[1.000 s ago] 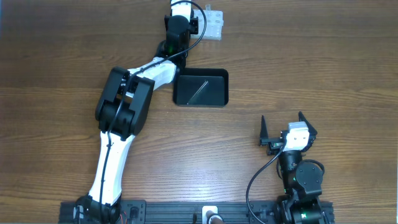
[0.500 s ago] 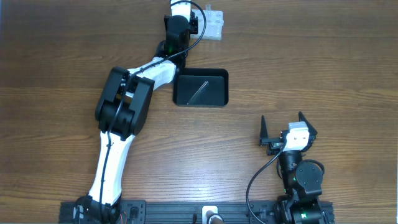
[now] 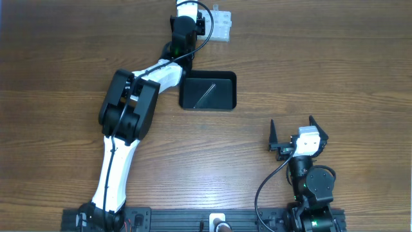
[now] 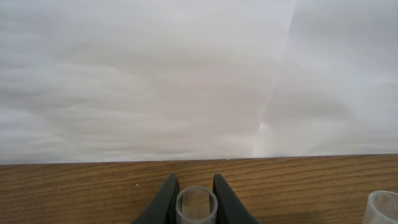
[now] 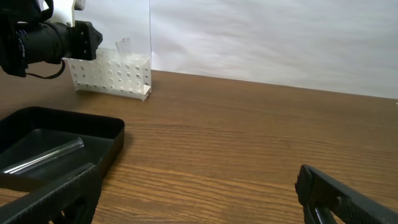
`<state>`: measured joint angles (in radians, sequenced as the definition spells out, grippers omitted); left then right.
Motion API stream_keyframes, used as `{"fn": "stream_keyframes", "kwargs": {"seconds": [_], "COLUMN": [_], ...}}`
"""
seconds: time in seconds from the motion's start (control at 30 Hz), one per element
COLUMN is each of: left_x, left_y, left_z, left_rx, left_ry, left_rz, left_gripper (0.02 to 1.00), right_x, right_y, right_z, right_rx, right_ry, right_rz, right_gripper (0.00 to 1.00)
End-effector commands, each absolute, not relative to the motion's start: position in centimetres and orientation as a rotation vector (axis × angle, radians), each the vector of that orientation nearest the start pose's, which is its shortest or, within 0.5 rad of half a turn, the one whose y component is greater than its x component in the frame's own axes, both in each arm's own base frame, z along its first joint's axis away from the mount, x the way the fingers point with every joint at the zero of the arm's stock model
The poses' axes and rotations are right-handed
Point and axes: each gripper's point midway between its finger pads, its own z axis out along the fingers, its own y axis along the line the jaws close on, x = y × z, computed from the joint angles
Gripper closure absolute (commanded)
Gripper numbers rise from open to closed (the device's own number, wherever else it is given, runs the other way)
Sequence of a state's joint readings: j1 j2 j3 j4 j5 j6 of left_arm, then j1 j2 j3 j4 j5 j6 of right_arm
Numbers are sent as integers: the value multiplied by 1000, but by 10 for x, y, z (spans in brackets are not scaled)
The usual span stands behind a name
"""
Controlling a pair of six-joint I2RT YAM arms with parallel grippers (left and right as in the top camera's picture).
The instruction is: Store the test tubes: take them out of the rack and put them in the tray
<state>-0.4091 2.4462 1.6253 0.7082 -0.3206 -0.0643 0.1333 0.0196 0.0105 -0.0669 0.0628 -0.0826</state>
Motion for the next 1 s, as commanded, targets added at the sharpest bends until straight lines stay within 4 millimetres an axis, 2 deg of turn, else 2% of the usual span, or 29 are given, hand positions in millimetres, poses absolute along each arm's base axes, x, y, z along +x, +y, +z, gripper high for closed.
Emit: {"fn": "stream_keyframes", "kwargs": {"seconds": [0.03, 0.23, 0.6, 0.87, 1.0], "left_x": [640, 640, 629, 601, 580], "left_y": [-216, -207, -188, -165, -165], "left_z": [129, 163, 261, 343, 375], "left_rx": [39, 7, -50, -101, -82], "left_ry": [1649, 1602, 1471, 1427, 1461], "left_rz": [-102, -95, -97, -76, -109], "left_gripper": [976, 976, 976, 976, 976], "right_x": [246, 246, 246, 246, 246], "right_y": [19, 19, 19, 19, 19], "right_z": [155, 155, 155, 155, 155], "right_rx": [-120, -120, -120, -120, -120], "right_ry": [1648, 1648, 1648, 1648, 1648], "right_rz": [-27, -27, -27, -27, -27], "right_gripper": [7, 9, 7, 9, 9]}}
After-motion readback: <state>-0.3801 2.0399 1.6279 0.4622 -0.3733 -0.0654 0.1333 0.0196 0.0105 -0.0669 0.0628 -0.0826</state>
